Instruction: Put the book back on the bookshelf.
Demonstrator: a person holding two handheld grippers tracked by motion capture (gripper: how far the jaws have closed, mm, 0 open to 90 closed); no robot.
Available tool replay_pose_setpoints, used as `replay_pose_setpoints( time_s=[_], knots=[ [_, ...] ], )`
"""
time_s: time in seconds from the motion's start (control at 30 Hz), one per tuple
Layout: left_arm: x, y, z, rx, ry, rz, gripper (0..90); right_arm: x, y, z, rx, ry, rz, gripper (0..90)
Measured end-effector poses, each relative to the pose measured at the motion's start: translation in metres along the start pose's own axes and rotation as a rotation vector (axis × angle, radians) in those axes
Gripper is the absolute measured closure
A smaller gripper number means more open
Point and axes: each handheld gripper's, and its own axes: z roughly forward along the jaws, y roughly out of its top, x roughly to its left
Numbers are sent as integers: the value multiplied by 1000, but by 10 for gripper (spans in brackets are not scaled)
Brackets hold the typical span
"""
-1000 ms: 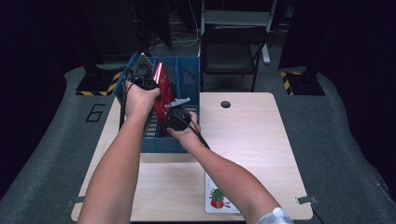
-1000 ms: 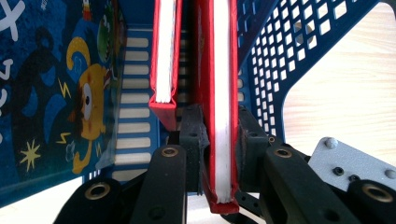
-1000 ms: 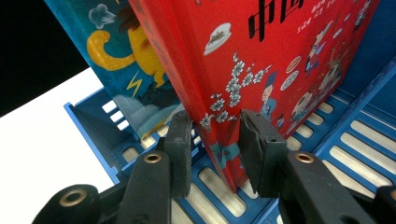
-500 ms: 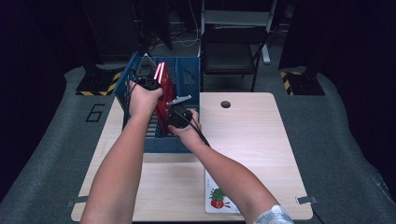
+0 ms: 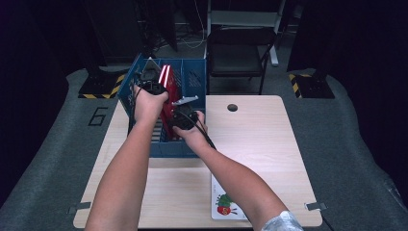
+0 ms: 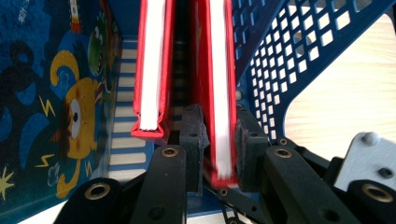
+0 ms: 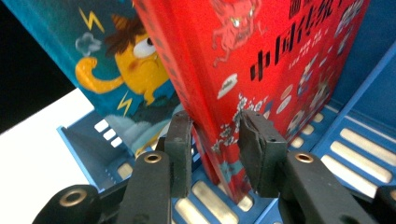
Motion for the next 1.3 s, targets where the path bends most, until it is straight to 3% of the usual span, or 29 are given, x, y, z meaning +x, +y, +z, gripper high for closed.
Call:
replay_pose_setpoints(
  time_s=[0.17,0.33,0.47,0.53,0.8,1.1,1.3],
  knots=[
    [1,0,1,-5,7,-6,770,0,1,-1,-6,2,25,654],
    [6,-1,-1,1,-26,-15,749,1,0,-1,-15,5,11,668],
    [6,-1,-6,-32,-41,-19,740,1,0,-3,-43,4,15,677],
    [6,0,-9,-20,-42,-12,735,1,0,-5,-46,17,17,677],
    [1,0,-27,-68,-30,32,634,5,-2,-5,-45,18,17,676],
    [2,-2,-43,-104,-42,60,566,4,-2,-7,-47,17,10,664],
    [1,-6,-50,-102,-56,74,548,3,-5,-17,-52,23,11,628]
  ],
)
